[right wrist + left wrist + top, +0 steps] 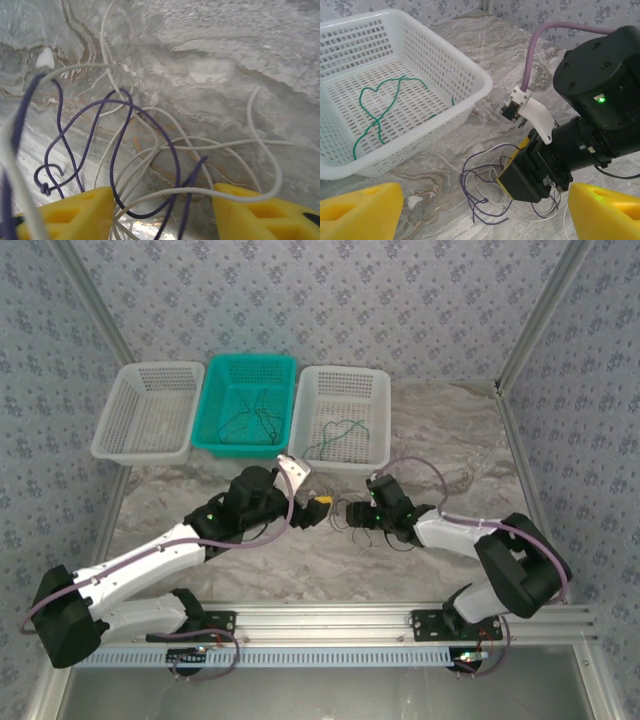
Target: Untangle the cables
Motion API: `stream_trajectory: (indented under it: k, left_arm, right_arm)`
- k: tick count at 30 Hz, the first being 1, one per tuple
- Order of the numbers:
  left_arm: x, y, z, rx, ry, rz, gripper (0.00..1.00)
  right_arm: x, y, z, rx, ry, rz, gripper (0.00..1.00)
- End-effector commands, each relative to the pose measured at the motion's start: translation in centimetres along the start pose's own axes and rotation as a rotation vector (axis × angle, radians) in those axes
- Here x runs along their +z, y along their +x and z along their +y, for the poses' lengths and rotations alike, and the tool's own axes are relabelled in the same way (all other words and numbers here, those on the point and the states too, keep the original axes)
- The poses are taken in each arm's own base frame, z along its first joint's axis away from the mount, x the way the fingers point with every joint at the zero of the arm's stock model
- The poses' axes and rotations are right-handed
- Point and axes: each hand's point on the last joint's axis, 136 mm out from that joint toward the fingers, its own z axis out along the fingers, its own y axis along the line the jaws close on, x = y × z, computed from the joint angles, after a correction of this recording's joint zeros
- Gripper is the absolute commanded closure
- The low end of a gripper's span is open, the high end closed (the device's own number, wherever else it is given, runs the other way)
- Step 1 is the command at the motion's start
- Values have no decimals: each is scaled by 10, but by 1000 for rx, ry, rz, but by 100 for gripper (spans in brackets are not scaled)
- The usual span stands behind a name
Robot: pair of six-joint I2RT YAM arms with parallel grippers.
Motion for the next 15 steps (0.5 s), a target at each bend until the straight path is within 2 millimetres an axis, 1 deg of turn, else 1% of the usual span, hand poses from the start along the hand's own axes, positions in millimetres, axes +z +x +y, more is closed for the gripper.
stream_trajectory:
  k: [1,2,4,6,11,15]
  left_arm:
    - [-3,-6,9,-48,-54,-24,14]
    - [-3,-4,9,-53,-57,-12,14]
    - [-2,2,12,-61,-74,22,14]
    - [1,8,20,-77,-114,43,15]
    - [13,22,32,-148,-144,76,17]
    - [25,34,33,-219,-119,101,18]
  right_arm:
    - [-3,-8,-1,-59,54,-45,71]
    - [-5,-7,0,-77,50,-51,80]
    - [-12,-8,5,-101,16,-69,93]
    - [-22,-10,17,-139,-54,-83,99]
    - [-42,-20,38,-211,-157,-110,100]
    - [-59,-26,59,-261,-256,-131,100]
